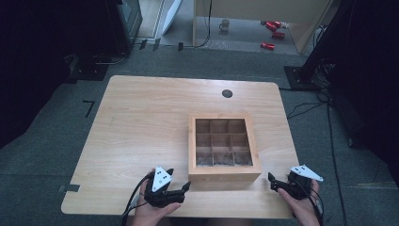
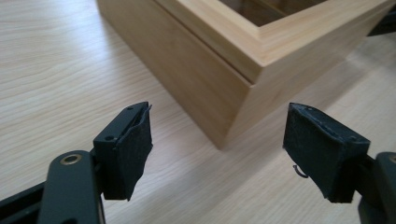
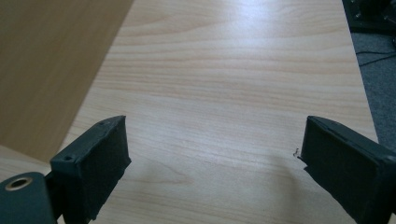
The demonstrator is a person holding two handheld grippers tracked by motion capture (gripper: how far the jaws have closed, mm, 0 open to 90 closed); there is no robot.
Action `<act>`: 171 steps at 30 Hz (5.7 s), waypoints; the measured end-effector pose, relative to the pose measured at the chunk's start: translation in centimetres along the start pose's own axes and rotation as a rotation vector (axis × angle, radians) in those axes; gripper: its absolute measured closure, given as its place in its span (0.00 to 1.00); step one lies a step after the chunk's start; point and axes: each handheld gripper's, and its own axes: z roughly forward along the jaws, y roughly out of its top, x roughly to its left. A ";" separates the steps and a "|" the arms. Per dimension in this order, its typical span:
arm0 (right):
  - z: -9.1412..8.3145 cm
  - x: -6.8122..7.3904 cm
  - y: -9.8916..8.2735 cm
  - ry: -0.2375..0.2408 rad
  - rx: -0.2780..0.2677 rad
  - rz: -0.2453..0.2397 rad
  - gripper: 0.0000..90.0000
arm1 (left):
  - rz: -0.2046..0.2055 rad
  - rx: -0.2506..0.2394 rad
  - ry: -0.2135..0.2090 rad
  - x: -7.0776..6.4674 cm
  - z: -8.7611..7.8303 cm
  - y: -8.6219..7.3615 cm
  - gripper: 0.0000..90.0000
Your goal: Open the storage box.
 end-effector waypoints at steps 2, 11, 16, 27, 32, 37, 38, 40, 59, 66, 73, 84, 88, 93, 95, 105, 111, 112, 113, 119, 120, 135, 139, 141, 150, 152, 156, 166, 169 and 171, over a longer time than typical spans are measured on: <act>-0.4 0.1 0.2 0.012 -0.008 0.001 0.08 | 0.011 0.001 -0.019 -0.3 0.2 0.0 0.29; -2.7 1.2 0.3 0.103 -0.056 -0.021 0.14 | 0.038 0.032 -0.059 -1.4 1.9 0.3 0.53; -2.9 1.9 0.2 0.144 -0.066 -0.047 0.15 | 0.028 0.038 -0.036 -0.9 2.1 0.6 0.65; -2.6 4.2 0.0 0.229 -0.076 -0.091 0.18 | -0.012 0.036 -0.106 0.2 1.9 0.9 0.69; -2.3 4.9 -0.1 0.245 -0.078 -0.098 0.18 | -0.008 0.017 -0.123 0.3 1.5 1.3 0.70; -2.3 5.2 -0.1 0.261 -0.090 -0.079 0.20 | -0.001 0.009 -0.124 0.4 1.3 1.5 0.73; -2.3 5.2 -0.1 0.261 -0.090 -0.079 0.20 | 0.002 0.008 -0.123 0.4 1.3 1.5 0.73; -2.3 5.3 0.0 0.262 -0.096 -0.074 0.21 | 0.007 0.005 -0.121 0.4 1.3 1.5 0.75; -2.8 6.3 1.8 0.222 -0.228 -0.045 0.26 | 0.013 -0.067 -0.105 0.9 0.1 2.6 0.70; -3.3 6.4 2.6 0.217 -0.245 -0.077 0.26 | 0.057 -0.045 -0.005 1.2 -0.1 1.4 0.52; -4.2 6.2 4.3 0.232 -0.285 -0.100 0.26 | 0.028 0.036 0.095 4.1 -0.1 -1.0 0.39; -5.3 5.9 9.2 0.206 -0.355 -0.156 0.25 | 0.018 0.101 0.172 5.7 1.3 -2.0 0.36; -5.1 5.7 11.2 0.207 -0.376 -0.147 0.25 | 0.019 0.127 0.177 5.7 1.6 -2.1 0.34; -4.8 5.5 13.5 0.202 -0.406 -0.140 0.26 | 0.041 0.141 0.174 5.3 1.9 -2.1 0.34; -4.8 5.5 14.4 0.206 -0.419 -0.144 0.30 | 0.040 0.140 0.174 5.3 1.9 -2.1 0.34; -3.6 5.4 18.0 0.250 -0.464 -0.157 0.44 | 0.039 0.138 0.166 5.4 1.9 -2.1 0.34; -2.4 5.1 19.9 0.322 -0.485 -0.118 0.49 | 0.039 0.134 0.164 5.4 2.0 -2.1 0.34; -2.4 5.1 19.9 0.322 -0.485 -0.118 0.49 | 0.039 0.136 0.163 5.4 2.0 -2.1 0.34; -2.2 5.1 20.1 0.333 -0.486 -0.108 0.49 | 0.040 0.136 0.161 5.4 2.0 -2.1 0.34; -0.3 5.3 20.9 0.352 -0.476 -0.092 0.50 | 0.038 0.134 0.159 5.4 2.0 -2.1 0.34; 0.0 5.3 21.0 0.345 -0.477 -0.092 0.50 | 0.039 0.134 0.158 5.4 2.0 -2.1 0.34; 5.1 4.4 21.6 0.377 -0.415 -0.081 0.52 | 0.043 0.135 0.155 5.4 2.0 -2.2 0.35; 6.4 4.0 22.0 0.392 -0.394 -0.097 0.56 | 0.043 0.133 0.155 5.4 2.0 -2.2 0.35; 6.5 3.9 22.1 0.392 -0.398 -0.096 0.57 | 0.044 0.134 0.156 5.4 2.0 -2.2 0.35; 7.7 3.1 22.8 0.361 -0.407 -0.038 0.72 | 0.042 0.129 0.158 5.3 2.0 -2.2 0.35; 7.9 3.4 23.0 0.339 -0.407 -0.022 0.72 | 0.045 0.129 0.158 5.3 2.0 -2.2 0.35; 8.4 3.9 23.3 0.285 -0.396 0.009 0.73 | 0.045 0.130 0.157 5.3 2.0 -2.2 0.35; 9.2 4.3 23.7 0.207 -0.372 0.045 0.74 | 0.052 0.132 0.156 5.3 2.0 -2.2 0.34; 9.2 4.3 23.7 0.203 -0.373 0.045 0.74 | 0.053 0.132 0.154 5.3 2.0 -2.2 0.33; 9.0 4.4 23.7 0.201 -0.369 0.060 0.72 | 0.051 0.134 0.154 5.3 2.0 -2.2 0.32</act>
